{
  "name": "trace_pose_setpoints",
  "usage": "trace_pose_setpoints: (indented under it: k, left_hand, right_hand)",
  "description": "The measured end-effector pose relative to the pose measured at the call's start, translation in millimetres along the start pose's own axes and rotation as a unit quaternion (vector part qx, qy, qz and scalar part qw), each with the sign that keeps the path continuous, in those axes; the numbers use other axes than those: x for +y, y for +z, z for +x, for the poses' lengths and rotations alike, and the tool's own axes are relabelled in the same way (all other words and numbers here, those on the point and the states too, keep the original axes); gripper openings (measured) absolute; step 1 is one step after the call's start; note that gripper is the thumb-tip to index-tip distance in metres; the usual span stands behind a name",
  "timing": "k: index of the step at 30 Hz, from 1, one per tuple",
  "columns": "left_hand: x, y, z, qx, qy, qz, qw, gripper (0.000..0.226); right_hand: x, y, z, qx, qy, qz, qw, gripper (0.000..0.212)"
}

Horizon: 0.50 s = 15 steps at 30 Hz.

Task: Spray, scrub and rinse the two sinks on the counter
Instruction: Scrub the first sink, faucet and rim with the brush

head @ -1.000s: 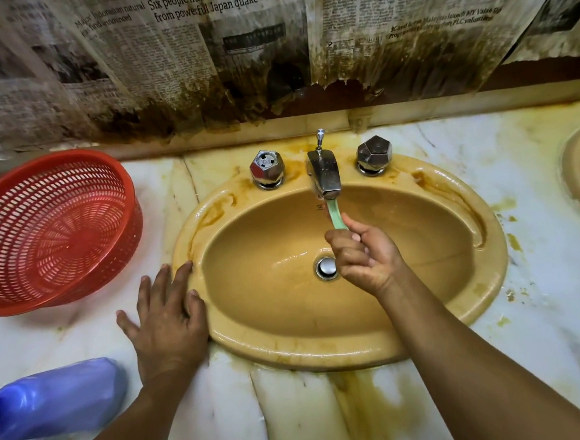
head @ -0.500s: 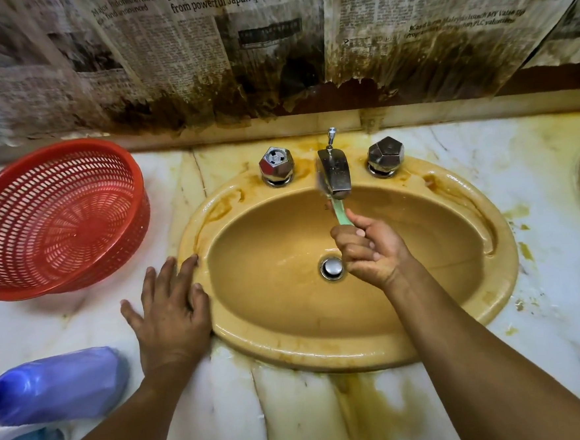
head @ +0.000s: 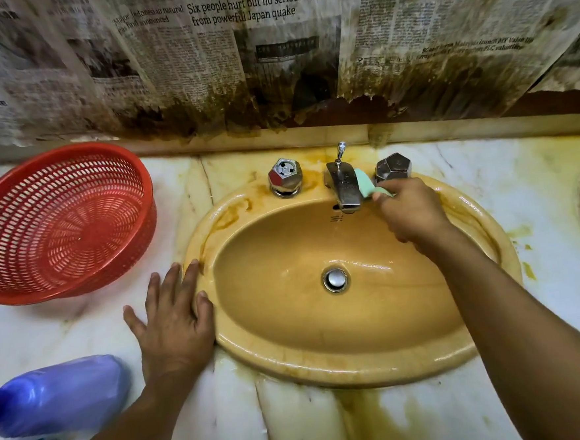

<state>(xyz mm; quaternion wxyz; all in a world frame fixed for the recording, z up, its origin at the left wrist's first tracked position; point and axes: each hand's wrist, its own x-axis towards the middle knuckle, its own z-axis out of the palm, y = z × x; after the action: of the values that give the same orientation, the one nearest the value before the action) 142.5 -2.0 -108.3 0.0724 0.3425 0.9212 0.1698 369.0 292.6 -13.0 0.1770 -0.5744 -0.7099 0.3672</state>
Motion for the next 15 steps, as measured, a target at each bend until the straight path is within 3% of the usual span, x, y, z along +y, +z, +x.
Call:
trace_pose_setpoints:
  k: [8,15]
  left_hand:
    - [-1,0,1,-0.009,0.002,0.002,1.0,0.062]
    - [0,0,3,-0.006,0.001,0.004,1.0,0.063]
  right_hand:
    - [-36,13,64,-0.013,0.042,-0.096,0.994,0.025]
    - [-10,-15,-5,-0.045,0.042,-0.135,0.989,0.027]
